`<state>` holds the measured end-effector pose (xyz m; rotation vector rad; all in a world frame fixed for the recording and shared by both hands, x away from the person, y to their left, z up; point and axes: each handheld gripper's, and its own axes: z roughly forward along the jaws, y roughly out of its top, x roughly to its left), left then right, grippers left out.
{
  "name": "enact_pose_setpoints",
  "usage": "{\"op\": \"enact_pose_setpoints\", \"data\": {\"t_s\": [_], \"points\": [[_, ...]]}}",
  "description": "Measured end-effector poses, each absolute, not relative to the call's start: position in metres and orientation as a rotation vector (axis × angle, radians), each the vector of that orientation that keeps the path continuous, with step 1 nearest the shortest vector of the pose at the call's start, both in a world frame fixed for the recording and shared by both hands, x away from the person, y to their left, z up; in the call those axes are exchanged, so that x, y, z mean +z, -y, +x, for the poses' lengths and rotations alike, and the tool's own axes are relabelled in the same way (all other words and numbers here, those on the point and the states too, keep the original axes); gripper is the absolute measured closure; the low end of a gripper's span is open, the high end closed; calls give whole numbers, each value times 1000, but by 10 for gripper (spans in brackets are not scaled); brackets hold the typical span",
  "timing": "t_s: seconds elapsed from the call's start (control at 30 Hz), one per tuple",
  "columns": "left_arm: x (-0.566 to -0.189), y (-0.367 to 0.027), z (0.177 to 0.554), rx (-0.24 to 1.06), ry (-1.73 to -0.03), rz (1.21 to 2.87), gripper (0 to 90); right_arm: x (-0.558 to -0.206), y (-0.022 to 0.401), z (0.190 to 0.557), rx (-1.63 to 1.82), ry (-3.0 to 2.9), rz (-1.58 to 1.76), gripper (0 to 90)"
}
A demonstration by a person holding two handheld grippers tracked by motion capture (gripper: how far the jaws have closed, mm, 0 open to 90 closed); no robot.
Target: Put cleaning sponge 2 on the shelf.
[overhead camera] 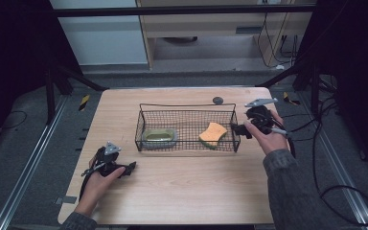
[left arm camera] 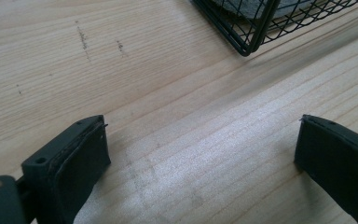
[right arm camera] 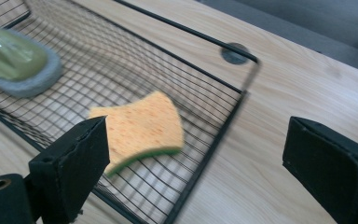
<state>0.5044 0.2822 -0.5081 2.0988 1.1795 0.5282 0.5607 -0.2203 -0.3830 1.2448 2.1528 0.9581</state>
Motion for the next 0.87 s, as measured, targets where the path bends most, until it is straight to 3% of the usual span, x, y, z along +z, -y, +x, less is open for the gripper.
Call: {"op": "enact_pose_setpoints", "data": {"t_s": [0.2, 0.37, 0.47, 0.73, 0.87], "points": [[-508, -282, 504, 529, -1181, 2099, 17, -399, 251, 546, 948, -2078, 1311, 121], [-508, -282, 505, 529, -1181, 2098, 17, -439, 272, 528, 917, -2053, 1380, 122], [-508, -282, 505, 529, -1181, 2098, 18, -471, 275, 520, 901, -2054, 1402, 125], [-508, -282, 504, 529, -1181, 2098, 17, -509, 274, 514, 892, -2066, 1443, 114], [-508, -282, 505, 529, -1181, 2098, 17, -512, 274, 513, 905, -2053, 1442, 101]]}}
